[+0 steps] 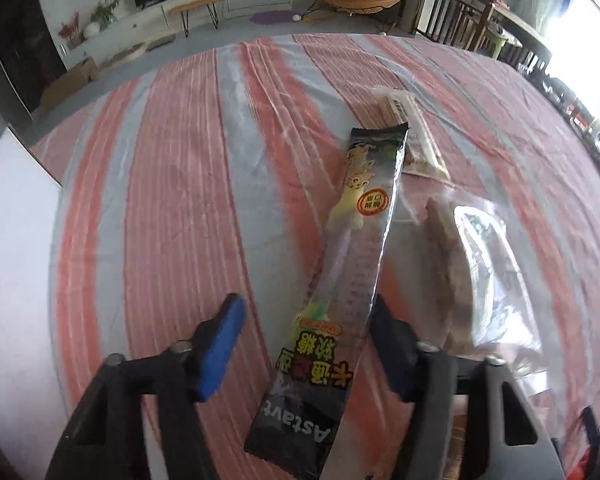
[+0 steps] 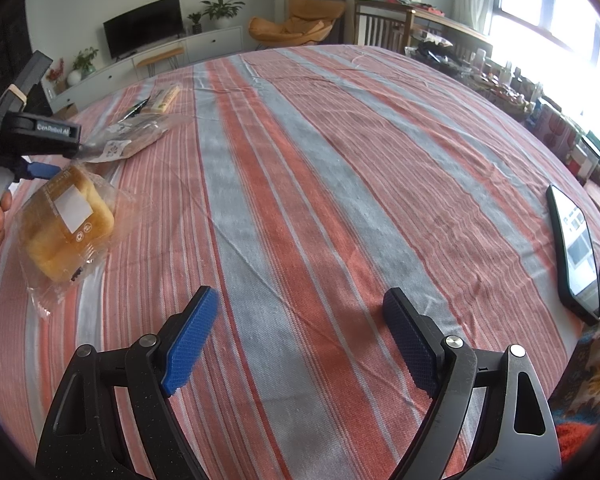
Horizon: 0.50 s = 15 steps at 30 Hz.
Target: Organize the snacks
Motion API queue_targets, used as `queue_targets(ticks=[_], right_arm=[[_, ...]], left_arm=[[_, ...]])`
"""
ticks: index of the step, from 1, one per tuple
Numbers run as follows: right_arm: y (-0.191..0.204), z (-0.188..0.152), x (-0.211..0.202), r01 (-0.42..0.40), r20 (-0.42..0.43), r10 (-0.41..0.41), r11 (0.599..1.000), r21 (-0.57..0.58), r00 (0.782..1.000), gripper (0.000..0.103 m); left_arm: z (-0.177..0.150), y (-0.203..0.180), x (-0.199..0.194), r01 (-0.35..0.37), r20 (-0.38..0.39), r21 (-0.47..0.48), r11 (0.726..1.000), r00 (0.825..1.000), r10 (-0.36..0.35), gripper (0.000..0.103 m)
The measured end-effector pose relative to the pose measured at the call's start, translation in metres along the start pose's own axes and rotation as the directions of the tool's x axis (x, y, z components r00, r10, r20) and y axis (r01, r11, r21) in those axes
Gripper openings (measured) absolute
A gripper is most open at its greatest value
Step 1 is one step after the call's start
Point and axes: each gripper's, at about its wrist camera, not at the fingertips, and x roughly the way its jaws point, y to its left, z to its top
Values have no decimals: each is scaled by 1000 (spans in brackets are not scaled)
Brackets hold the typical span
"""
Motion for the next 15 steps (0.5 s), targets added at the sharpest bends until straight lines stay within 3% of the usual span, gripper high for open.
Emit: queue_targets(ticks=[1,2,7,11,15], right_arm=[[1,0,0,-1,0,1,1000,0,1000,88],[2,0,0,-1,0,1,1000,0,1000,88],[2,0,1,-3,1,3,1000,0,1000,88],[2,0,1,-3,1,3,1000,-1,1000,88],[2,0,1,-4,1,4,1000,-1,1000,88]], left_arm=[[-4,1,-3,9,14,-8,1000,1000,-9,26],[-9,6,-4,7,17,-33,999,1000,-7,16],[-48,42,-22,-50,-9,-227,973,999,50,13],[-90,39,-51,-113,9,-200,973,993,117,12],[-125,36,-65,-109,-5,-172,979,994,109,12]])
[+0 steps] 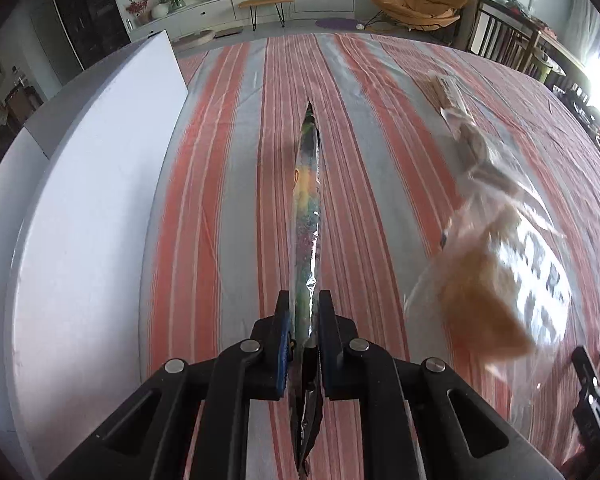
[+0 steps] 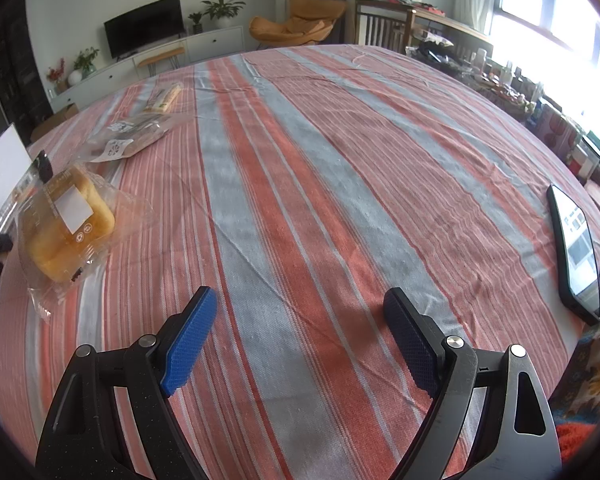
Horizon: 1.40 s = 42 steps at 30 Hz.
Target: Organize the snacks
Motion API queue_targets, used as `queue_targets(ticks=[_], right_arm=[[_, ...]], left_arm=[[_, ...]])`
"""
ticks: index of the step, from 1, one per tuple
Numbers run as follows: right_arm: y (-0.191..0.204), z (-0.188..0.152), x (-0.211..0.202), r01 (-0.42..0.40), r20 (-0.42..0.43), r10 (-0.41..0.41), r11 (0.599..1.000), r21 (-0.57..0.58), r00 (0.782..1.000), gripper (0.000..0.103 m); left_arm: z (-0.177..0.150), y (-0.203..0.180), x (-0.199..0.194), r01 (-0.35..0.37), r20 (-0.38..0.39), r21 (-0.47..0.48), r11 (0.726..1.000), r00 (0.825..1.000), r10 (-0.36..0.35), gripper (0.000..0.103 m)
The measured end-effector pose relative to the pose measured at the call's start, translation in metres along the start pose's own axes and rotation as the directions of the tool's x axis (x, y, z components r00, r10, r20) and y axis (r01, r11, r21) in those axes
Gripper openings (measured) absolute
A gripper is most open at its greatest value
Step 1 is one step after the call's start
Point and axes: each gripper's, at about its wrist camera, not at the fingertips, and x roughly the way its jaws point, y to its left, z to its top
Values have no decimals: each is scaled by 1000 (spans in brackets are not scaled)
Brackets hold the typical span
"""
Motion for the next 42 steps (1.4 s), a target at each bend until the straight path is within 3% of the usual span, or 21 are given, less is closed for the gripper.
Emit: queue_targets(ticks=[3,4,5,6,7,8,12,16,42], right_arm=[[0,0,0,0,0,0,1000,0,1000,88],[0,0,0,-1,0,1,1000,0,1000,88],[0,0,0,-1,0,1,1000,0,1000,88],[0,0,0,0,0,0,1000,0,1000,88],[1,0,0,0,0,0,1000,-1,1000,88],[0,0,0,0,0,0,1000,0,1000,88],[0,0,0,0,0,0,1000,0,1000,88],[0,0,0,0,0,0,1000,0,1000,88],[0,0,0,0,1,0,1000,-1,1000,88]], left_arm=[[-11,-6,3,48,13,3,999,999,-48,14],[-11,-5,4,69,23,-11,998,997,-68,22],[-9,-6,3,94,44,-26,995,995,-93,40],[-6,-6,4,122,51,-40,992,991,-120,52],[-6,-5,4,138,57,-52,989,989,-136,72],[-5,-5,6,126,56,-65,990,991,-123,79],[-7,-12,8,95,99,-22,995,991,-92,86],[-18,-16,11,55,142,29,998,988,-58,103],[-22,-14,13,40,171,1,999,985,-39,103]])
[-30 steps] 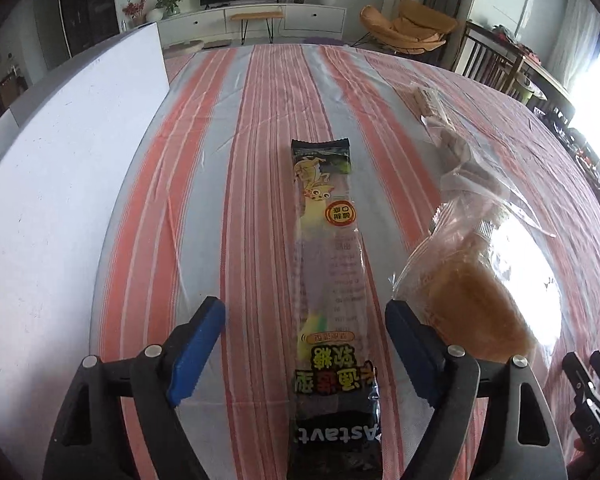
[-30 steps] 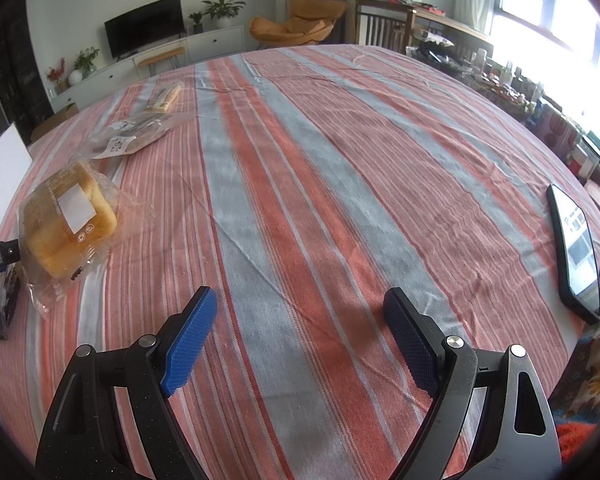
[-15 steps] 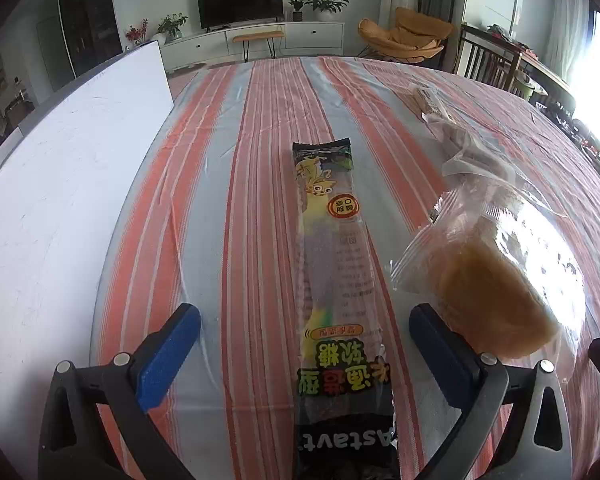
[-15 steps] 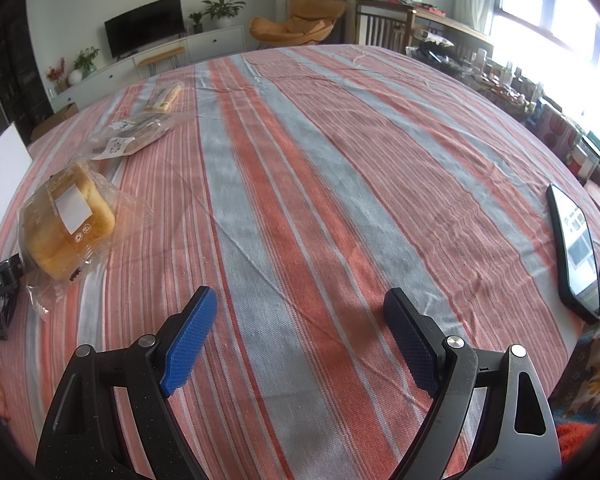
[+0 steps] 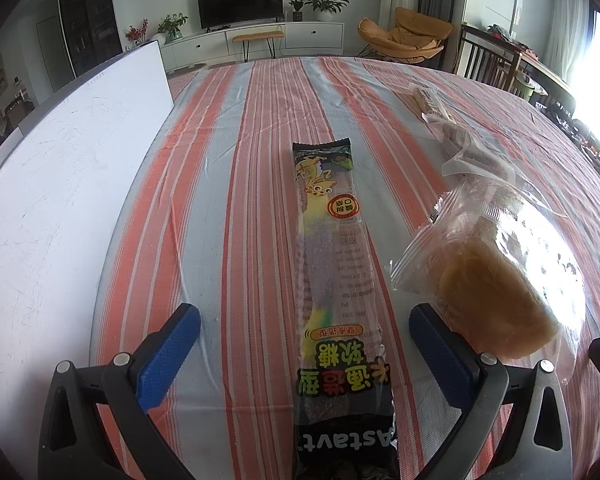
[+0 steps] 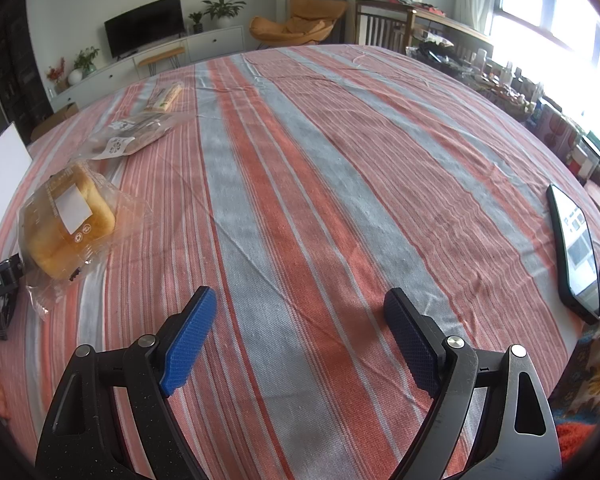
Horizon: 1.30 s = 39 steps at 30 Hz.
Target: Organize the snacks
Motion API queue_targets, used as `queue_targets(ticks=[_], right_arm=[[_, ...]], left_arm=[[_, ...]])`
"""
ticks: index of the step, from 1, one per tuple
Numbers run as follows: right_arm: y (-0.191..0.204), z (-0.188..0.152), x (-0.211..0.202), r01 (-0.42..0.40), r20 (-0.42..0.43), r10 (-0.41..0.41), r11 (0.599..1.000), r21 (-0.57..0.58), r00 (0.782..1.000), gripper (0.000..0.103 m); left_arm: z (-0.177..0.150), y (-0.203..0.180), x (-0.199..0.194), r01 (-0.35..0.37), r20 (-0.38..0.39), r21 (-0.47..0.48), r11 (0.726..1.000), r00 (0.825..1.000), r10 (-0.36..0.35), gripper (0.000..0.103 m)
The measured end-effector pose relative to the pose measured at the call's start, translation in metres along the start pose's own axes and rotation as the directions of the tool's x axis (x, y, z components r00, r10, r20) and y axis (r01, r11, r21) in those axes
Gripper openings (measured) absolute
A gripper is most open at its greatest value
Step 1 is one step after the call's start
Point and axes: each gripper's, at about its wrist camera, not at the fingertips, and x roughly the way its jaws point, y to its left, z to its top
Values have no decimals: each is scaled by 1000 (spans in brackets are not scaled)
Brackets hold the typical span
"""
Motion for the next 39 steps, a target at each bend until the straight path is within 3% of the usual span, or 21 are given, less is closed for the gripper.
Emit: queue_targets(ticks=[27,29,32,34,37,39], right_arm=[[-2,4,1,-22,-27,22,1000,-5,999,88],[-6,18,1,-65,-60,66,998,16,996,84],[-2,57,-14,-91,-19,92,994,60,996,85],[14,89,-21,-153,-11,154,986,72,988,87],[52,133,2,-259,-128,275,958,124,953,87],[79,154,24,-246,-185,274,956,159,944,87]], left_arm=[[0,0,0,1,0,0,1000,1000,-1,103],[0,0,1,1,0,0,1000,1000,-1,103],[0,0,1,1,0,1,1000,1000,-1,103],[0,0,1,0,0,0,1000,1000,0,103],[0,0,-1,1,0,0,1000,1000,-1,103],[0,0,-1,1,0,0,1000,1000,-1,103]])
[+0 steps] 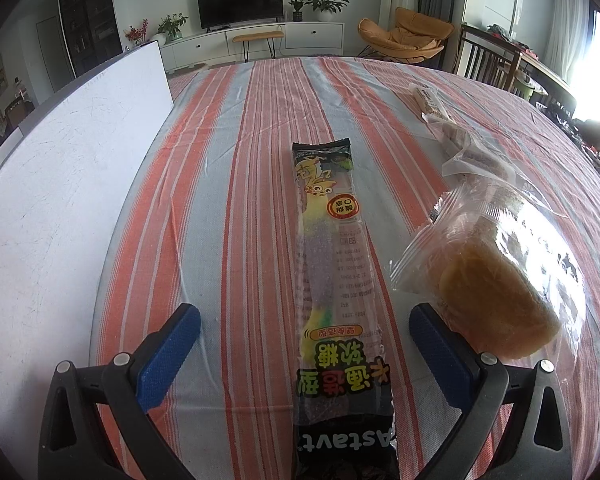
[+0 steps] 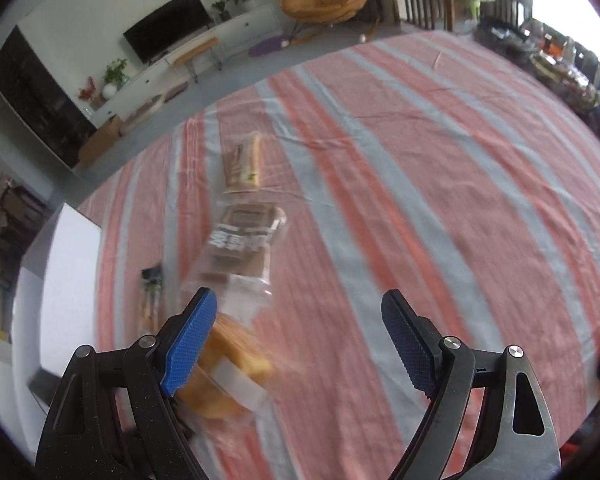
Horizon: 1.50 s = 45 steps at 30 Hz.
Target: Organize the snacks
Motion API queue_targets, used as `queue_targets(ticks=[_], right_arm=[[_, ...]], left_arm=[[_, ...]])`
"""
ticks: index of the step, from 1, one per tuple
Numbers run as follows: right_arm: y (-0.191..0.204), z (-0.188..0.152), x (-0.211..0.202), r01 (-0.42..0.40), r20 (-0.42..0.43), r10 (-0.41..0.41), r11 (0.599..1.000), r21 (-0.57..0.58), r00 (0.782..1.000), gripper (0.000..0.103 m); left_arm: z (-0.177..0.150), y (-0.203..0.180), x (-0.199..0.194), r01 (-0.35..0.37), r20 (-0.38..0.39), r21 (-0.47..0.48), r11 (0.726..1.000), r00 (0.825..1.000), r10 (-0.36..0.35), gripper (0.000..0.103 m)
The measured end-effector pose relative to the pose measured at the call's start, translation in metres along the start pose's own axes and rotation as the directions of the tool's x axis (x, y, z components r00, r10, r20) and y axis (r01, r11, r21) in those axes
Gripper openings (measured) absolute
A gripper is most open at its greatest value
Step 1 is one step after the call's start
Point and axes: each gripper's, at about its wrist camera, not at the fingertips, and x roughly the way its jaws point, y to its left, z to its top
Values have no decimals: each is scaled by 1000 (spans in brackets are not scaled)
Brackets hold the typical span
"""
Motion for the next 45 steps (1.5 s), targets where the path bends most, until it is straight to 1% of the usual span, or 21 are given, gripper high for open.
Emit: queue_targets(ticks=[3,5,6,8,9,10,11,12,13,14,16,19,24,26,29,32,33,34,39,42,45], right_arm=[[34,20,44,72,-61,-74,997,-31,995,87],[49,22,78,142,-138,-152,986,-84,979,87],[53,20,92,183,-166,-199,978,-102,966,87],[50,17,109,213,-199,-230,972,-104,953,88],[47,15,113,212,-202,-229,972,-100,952,88],[47,15,111,215,-168,-233,969,-121,958,85],[45,14,110,204,-158,-225,969,-140,961,82],[42,14,106,196,-134,-219,966,-166,966,76],[39,13,101,176,-112,-199,967,-186,974,55],[34,11,97,171,-111,-194,966,-194,975,52],[17,9,91,129,-127,-154,975,-181,980,52],[-12,7,74,126,-114,-144,980,-155,983,51],[-51,-13,25,144,-25,-151,973,-179,988,51],[-70,-31,8,170,21,-169,968,-186,985,52],[-101,-62,-8,203,75,-194,968,-149,978,52],[-128,-87,-11,191,98,-183,978,-80,978,52],[-129,-93,-15,192,135,-180,978,-86,974,52],[-128,-97,-19,202,150,-187,975,-93,971,52],[-132,-102,-21,154,173,-142,986,-56,975,52],[-141,-111,-30,100,202,-97,995,-5,974,52],[-147,-115,-35,58,222,-64,998,32,973,52]], left_arm=[[0,0,0,0,0,0,1000,1000,0,103],[0,0,0,0,0,0,1000,1000,0,103],[0,0,0,0,0,0,1000,1000,0,103],[0,0,0,0,0,0,1000,1000,0,103],[0,0,0,0,0,0,1000,1000,0,103],[0,0,0,0,0,0,1000,1000,0,103],[0,0,0,1,0,1,1000,1000,-1,103],[0,0,0,0,0,1,1000,1000,0,103],[0,0,0,0,0,0,1000,1000,0,103],[0,0,-1,0,1,0,1000,1000,0,103],[0,0,-1,0,0,0,1000,1000,0,103],[0,0,-1,0,0,0,1000,1000,0,103],[0,0,-1,0,0,1,1000,1000,0,103],[0,0,-1,0,0,1,1000,1000,0,103],[0,0,-1,0,0,1,1000,1000,0,103],[0,0,-1,1,0,1,1000,1000,-1,103],[0,0,-1,1,0,0,1000,1000,-1,103],[1,0,-1,1,0,0,1000,1000,-1,103],[2,0,-1,8,-9,3,1000,1000,-8,103],[5,4,0,35,-67,37,999,997,-33,103],[6,10,-1,37,-109,37,999,994,-33,103]])
